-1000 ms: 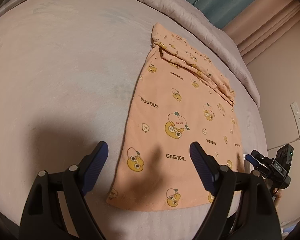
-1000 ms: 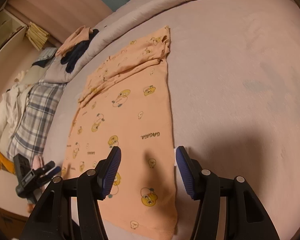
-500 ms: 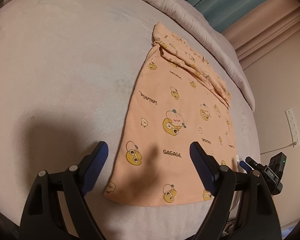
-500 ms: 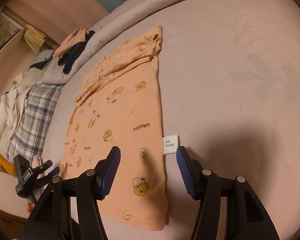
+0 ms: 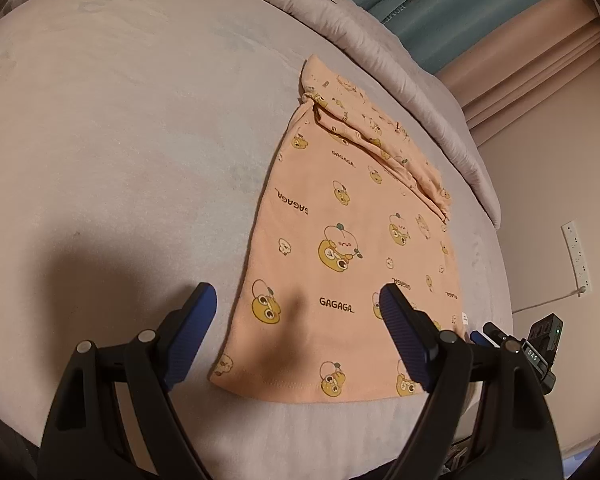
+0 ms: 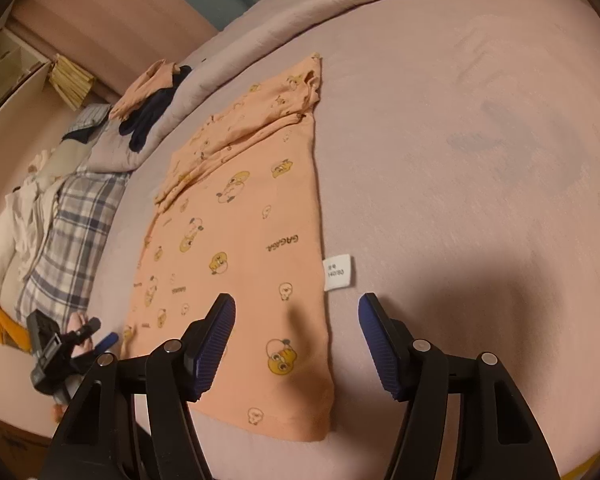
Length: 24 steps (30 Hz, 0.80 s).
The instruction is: Fold small clothes
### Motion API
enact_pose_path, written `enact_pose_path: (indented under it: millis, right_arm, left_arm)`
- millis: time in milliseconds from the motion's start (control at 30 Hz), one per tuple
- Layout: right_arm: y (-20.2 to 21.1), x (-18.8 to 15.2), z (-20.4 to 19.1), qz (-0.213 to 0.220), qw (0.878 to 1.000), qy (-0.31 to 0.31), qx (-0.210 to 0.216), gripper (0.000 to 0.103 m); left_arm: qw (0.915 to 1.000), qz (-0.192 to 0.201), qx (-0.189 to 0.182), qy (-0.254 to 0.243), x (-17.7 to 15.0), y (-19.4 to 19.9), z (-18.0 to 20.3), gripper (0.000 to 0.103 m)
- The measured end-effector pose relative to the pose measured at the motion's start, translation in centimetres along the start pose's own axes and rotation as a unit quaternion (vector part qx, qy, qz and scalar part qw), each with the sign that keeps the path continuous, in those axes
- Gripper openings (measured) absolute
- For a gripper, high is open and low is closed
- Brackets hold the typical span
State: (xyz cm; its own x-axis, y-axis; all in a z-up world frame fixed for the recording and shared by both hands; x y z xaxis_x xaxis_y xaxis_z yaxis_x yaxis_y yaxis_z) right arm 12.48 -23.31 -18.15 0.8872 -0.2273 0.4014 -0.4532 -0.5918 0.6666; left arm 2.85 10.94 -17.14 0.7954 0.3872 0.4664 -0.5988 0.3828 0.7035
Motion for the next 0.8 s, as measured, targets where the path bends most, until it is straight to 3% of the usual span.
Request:
enact_pose_path:
  millis: [800]
  right_arm:
    - [-0.9, 1.3, 2.1, -0.009, 0.999, -0.012, -0.028, 0.064]
  left_arm:
    - [0.9994, -0.009, 0.017, 0.028, 2.1, -1.2, -3.1, 0.084]
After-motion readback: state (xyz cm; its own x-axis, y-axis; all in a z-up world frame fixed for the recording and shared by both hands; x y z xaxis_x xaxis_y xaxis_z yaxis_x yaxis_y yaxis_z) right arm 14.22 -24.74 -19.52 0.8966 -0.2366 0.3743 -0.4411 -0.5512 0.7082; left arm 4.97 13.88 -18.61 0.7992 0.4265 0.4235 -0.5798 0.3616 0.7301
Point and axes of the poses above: each gripper's, at about its wrist camera, not at the fingertips, and y roughly against the way its jaws point, z to its right, x to its top, the point moved 10 cm from there along -y, roughly the way its jaws point, and after that the axes turned 6 degrees about -y, right-handed, at the moved point
